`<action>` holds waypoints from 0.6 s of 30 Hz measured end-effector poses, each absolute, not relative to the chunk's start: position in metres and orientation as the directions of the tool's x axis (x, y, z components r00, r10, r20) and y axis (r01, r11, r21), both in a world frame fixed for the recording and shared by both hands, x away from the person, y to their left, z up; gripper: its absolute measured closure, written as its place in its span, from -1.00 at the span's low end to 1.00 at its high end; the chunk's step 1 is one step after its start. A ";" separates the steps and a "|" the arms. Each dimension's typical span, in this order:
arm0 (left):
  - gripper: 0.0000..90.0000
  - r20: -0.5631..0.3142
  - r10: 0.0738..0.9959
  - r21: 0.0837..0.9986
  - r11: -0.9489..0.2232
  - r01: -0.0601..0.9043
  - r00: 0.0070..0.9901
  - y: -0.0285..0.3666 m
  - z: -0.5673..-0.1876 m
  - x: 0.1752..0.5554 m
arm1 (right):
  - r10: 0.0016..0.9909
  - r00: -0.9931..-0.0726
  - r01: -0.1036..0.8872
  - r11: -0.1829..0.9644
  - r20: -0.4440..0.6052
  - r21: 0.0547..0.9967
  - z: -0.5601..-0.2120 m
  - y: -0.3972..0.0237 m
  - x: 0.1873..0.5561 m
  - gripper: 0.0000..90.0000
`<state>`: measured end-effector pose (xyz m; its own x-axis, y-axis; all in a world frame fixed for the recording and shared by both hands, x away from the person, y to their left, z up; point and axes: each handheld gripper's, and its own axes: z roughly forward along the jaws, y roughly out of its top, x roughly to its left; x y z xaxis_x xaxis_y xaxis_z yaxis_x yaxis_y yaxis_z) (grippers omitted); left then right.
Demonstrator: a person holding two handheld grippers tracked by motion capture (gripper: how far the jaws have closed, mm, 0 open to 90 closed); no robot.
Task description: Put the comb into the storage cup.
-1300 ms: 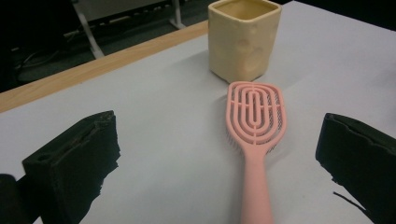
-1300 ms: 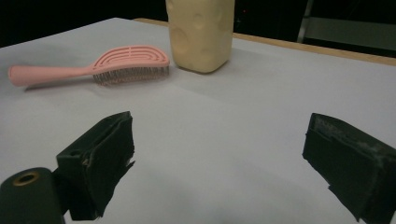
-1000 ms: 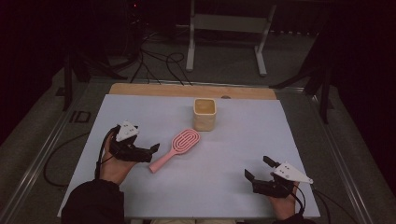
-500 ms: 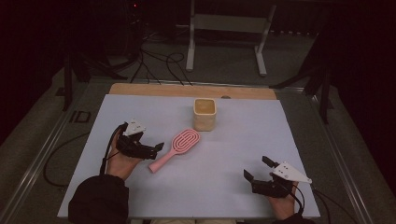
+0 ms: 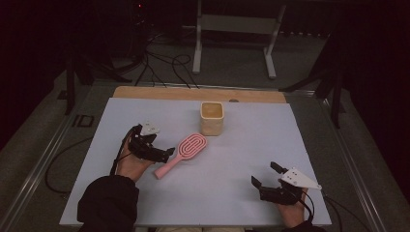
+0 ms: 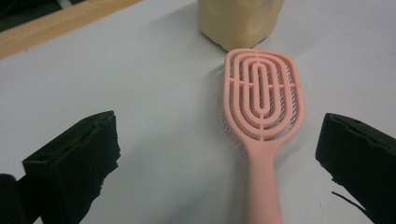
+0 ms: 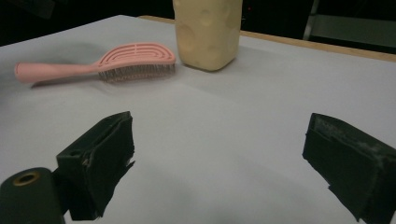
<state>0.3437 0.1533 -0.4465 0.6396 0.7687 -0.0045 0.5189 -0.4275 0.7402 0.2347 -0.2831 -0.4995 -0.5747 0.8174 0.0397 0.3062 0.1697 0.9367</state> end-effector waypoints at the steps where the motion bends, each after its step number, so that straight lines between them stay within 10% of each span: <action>1: -1.00 0.000 0.768 0.735 -0.434 0.521 0.640 0.153 -0.447 0.345 | 0.817 -0.575 0.306 0.170 0.039 0.937 -0.499 -0.283 0.235 -0.81; 18: -1.00 0.007 0.754 0.679 -0.486 0.550 0.657 0.142 -0.452 0.358 | 0.815 -0.578 0.312 0.173 0.042 0.934 -0.500 -0.282 0.236 -0.81</action>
<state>0.3576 0.1418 -0.4522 0.6567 0.7541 0.0073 0.5501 -0.4857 0.6793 0.2357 -0.2817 -0.5002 -0.5785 0.8146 0.0420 0.3120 0.1733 0.9342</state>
